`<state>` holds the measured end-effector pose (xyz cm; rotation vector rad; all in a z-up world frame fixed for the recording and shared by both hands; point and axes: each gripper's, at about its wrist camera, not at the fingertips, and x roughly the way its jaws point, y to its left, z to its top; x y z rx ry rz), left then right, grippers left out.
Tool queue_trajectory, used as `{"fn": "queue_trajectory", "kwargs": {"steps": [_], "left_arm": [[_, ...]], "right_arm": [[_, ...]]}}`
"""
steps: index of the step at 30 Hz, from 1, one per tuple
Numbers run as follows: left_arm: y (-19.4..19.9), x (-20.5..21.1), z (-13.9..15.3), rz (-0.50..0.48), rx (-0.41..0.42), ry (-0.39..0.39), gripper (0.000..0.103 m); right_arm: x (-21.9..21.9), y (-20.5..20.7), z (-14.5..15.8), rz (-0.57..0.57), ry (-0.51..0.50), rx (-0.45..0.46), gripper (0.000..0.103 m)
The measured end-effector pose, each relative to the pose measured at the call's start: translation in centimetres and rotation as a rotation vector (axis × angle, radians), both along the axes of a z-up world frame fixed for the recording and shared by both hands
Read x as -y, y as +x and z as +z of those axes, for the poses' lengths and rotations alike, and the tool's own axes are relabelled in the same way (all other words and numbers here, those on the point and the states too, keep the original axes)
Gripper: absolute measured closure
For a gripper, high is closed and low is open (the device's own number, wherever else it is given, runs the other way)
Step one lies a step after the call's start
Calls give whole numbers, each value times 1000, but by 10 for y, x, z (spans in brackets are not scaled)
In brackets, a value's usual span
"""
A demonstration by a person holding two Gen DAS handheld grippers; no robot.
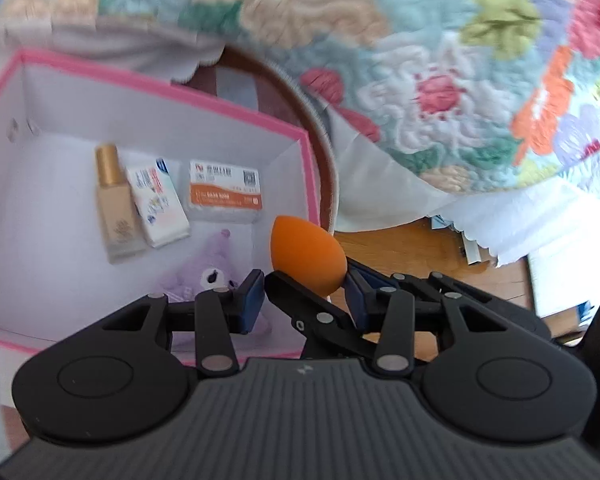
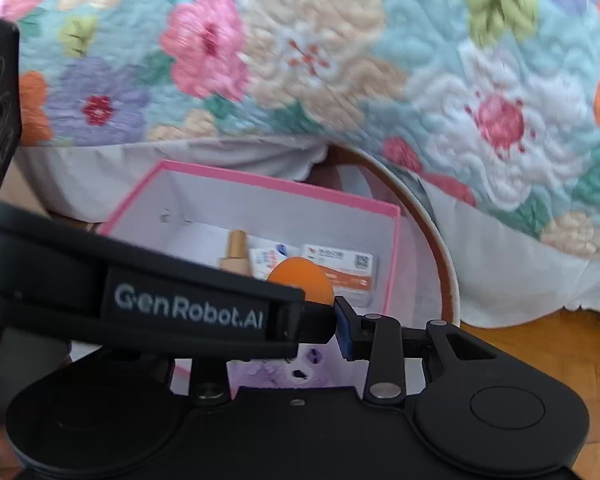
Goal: Organize objects
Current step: 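Lower the sponge into the pink box and open the left tool, then withdraw the left tool and move it toward the green yarn ball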
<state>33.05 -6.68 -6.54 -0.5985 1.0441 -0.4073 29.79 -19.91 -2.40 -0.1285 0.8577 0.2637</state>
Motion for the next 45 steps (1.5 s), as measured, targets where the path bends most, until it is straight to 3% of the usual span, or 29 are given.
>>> {"fn": "queue_trajectory", "kwargs": {"steps": [5,11,15,16,19,22,27,32,45], "left_arm": [[20,15,-24,-14,-67,27,61],[20,11,-36,23,-83,25,56],[10,-7,-37,28,-131,31,45],[6,-10,-35,21,-131,28,45],[-9,-16,-24,7,-112,55,42],[-22,-20,-8,17,-75,130,40],[-48,-35,12,25,-47,188,39],[-81,-46,22,43,-27,270,40],[-167,-48,101,9,6,371,38]], "right_arm": [[1,15,-28,-23,-61,-1,62],[9,23,-39,-22,-27,2,60],[10,10,-43,23,-67,42,39],[12,3,-44,44,-50,55,39],[16,-12,-39,70,5,79,38],[16,-26,-32,76,18,104,38],[22,-55,-22,86,90,88,38],[27,-84,-10,103,97,85,38],[26,-140,72,208,182,-27,37]]}}
